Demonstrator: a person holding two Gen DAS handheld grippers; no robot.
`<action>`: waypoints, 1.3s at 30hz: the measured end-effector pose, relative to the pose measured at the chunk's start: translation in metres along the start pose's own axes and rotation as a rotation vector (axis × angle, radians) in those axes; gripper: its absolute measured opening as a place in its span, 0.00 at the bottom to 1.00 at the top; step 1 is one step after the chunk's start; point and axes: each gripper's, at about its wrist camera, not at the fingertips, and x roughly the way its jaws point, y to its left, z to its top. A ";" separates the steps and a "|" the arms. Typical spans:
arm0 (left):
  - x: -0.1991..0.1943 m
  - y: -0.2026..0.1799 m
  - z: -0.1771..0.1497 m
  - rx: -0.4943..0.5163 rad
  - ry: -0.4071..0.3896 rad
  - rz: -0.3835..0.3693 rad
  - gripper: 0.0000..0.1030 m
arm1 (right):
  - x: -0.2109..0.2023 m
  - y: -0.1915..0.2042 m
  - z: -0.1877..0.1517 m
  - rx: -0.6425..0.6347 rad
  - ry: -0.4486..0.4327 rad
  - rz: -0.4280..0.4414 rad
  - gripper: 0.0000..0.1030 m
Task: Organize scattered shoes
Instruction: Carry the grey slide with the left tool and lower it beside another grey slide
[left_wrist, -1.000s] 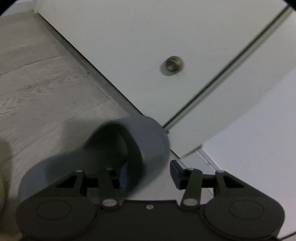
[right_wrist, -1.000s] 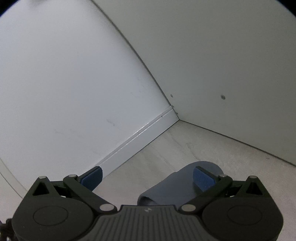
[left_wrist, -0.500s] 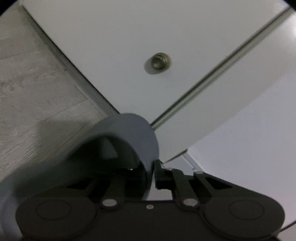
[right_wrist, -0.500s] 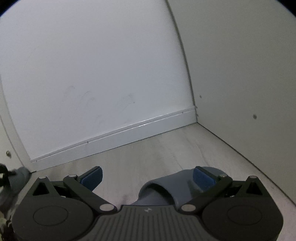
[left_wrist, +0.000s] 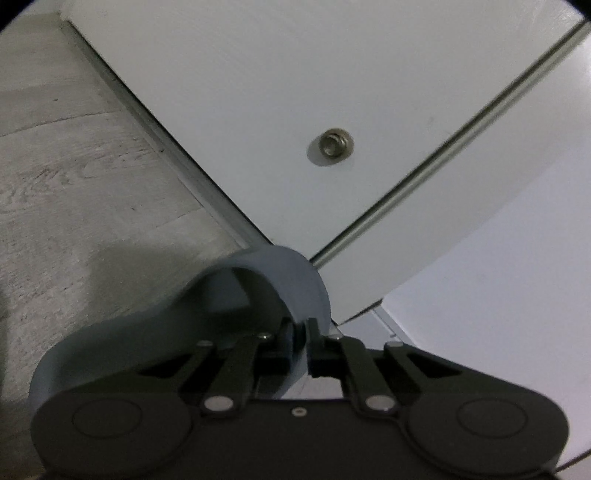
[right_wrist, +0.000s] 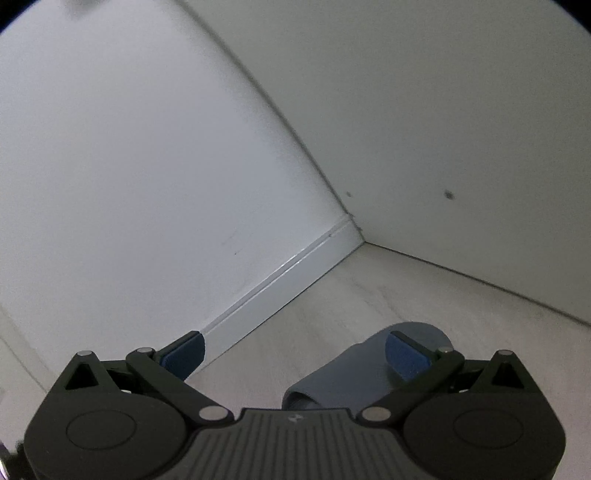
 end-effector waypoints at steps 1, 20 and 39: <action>0.003 0.004 0.002 -0.017 0.000 -0.010 0.07 | 0.001 -0.002 0.000 0.018 0.000 0.002 1.00; 0.045 -0.008 -0.016 0.084 0.220 -0.147 0.10 | 0.015 -0.008 -0.001 0.120 0.040 0.047 1.00; -0.018 -0.121 -0.091 0.173 0.289 -0.456 0.05 | 0.010 -0.013 0.007 0.136 -0.010 -0.006 1.00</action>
